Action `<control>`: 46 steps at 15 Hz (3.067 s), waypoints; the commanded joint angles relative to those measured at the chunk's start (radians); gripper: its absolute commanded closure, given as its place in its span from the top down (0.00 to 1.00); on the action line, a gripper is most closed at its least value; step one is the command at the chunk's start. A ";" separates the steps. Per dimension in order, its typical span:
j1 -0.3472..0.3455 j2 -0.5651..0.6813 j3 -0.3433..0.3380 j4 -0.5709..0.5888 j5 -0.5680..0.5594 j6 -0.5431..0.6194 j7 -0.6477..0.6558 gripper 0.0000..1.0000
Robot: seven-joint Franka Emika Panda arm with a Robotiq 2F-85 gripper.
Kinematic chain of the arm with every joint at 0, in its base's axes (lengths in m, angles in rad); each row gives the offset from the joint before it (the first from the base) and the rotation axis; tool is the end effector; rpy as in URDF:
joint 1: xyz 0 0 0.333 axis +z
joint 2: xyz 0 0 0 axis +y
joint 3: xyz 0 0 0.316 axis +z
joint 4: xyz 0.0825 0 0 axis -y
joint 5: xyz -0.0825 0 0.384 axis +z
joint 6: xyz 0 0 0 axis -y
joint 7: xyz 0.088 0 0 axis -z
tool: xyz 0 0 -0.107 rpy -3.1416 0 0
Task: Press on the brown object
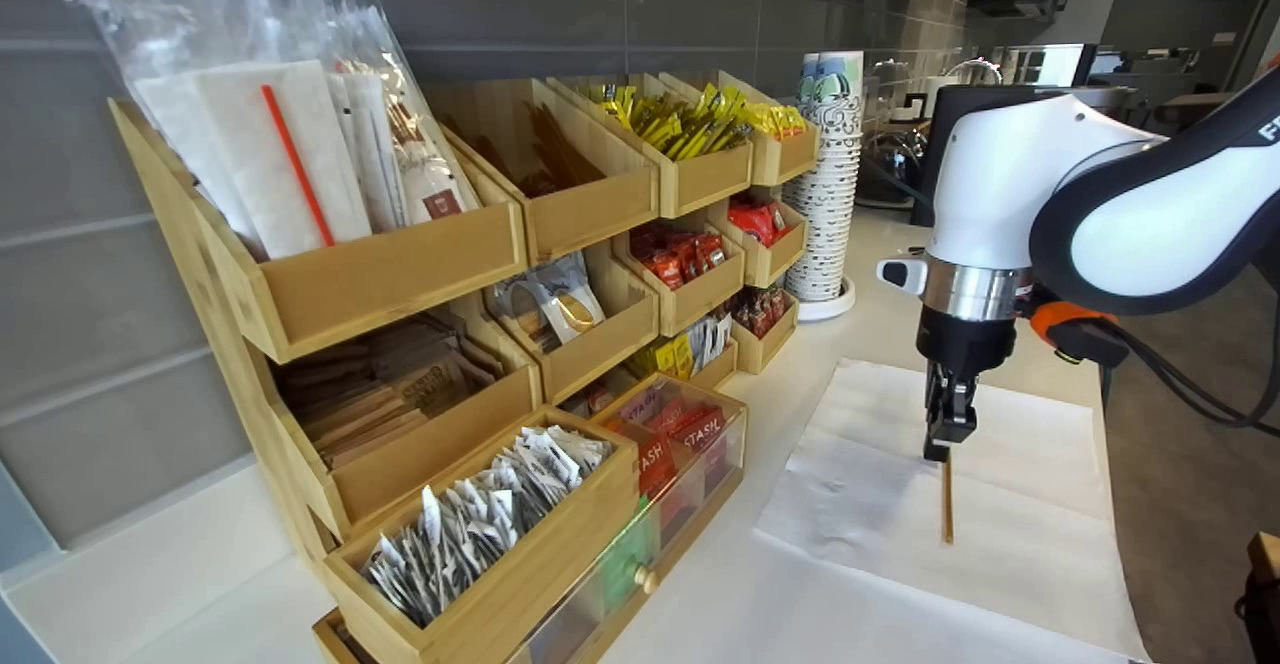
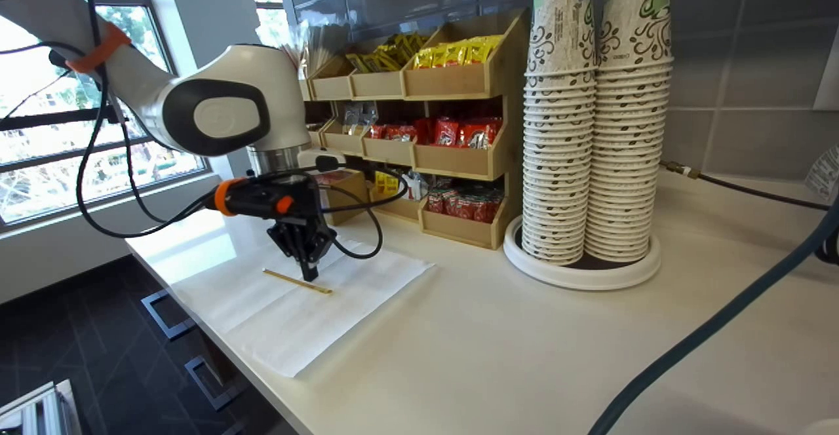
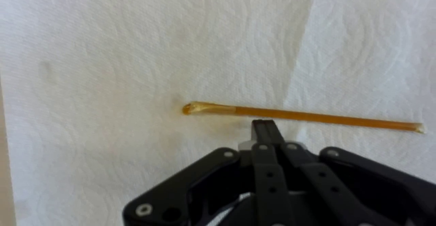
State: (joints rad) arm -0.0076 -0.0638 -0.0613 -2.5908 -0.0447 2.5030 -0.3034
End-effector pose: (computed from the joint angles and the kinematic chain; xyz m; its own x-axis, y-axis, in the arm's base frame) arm 0.4354 -0.0295 0.2783 0.9632 0.2673 -0.0299 0.2678 -0.9634 0.0136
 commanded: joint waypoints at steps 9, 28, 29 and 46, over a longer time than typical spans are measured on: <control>-0.005 -0.064 0.003 -0.039 0.006 -0.080 -0.002 0.00; 0.007 0.005 0.014 -0.008 0.014 -0.034 -0.010 0.00; 0.005 0.008 0.013 -0.005 0.016 -0.029 -0.011 0.00; -0.023 0.079 -0.002 0.034 0.004 -0.004 -0.003 0.00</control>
State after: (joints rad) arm -0.0188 -0.0449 -0.0616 -2.5742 -0.0440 2.4761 -0.3027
